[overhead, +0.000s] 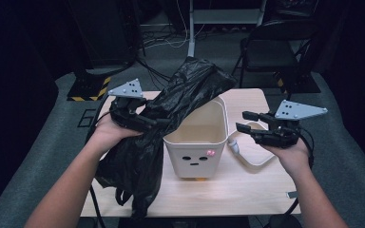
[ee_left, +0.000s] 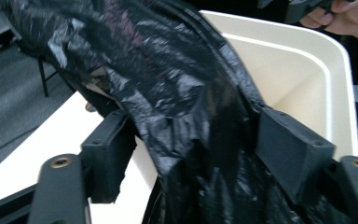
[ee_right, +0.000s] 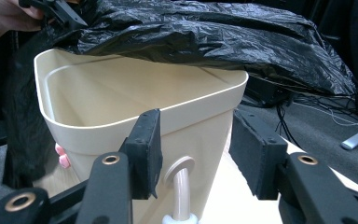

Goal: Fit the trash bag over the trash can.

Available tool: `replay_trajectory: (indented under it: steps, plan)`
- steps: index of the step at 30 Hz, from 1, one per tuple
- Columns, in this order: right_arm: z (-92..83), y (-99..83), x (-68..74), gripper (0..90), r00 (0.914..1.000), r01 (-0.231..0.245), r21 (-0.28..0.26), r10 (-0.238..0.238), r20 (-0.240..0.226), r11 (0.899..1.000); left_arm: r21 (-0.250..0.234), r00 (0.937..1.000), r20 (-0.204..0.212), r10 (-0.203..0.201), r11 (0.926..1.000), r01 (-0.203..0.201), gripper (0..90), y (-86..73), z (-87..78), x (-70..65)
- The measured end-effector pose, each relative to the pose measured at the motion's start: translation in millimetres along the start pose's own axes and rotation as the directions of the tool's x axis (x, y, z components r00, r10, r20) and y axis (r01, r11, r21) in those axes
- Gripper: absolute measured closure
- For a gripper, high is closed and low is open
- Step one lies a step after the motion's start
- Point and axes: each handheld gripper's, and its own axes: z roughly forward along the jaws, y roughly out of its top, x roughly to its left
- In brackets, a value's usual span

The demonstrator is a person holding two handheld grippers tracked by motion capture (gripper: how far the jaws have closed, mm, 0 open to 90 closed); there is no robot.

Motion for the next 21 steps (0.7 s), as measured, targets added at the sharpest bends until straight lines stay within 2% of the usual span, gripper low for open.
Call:
replay_trajectory:
  steps: [10,14,20,21]
  plan:
    - [2.7,-2.6,0.7,51.9,1.0000,0.001,0.006,-0.001,0.000,1.000,0.033,0.9995,-0.002,-0.031,0.9990,0.031,25.3,-4.3,14.3,6.6]
    - [3.4,-3.7,0.7,51.9,1.0000,0.006,0.003,-0.006,0.002,1.000,0.028,0.9984,0.009,-0.056,0.9980,0.056,26.3,-7.2,17.9,11.1]
    - [3.7,-4.4,0.7,51.7,1.0000,0.003,0.002,-0.003,0.005,1.000,0.019,0.9978,-0.008,-0.065,0.9977,0.065,34.1,-6.5,17.1,16.0]
    - [3.9,-4.4,0.8,51.7,1.0000,0.003,0.000,-0.003,0.007,1.000,0.016,0.9982,-0.010,-0.059,0.9981,0.059,38.3,-6.1,16.2,17.9]
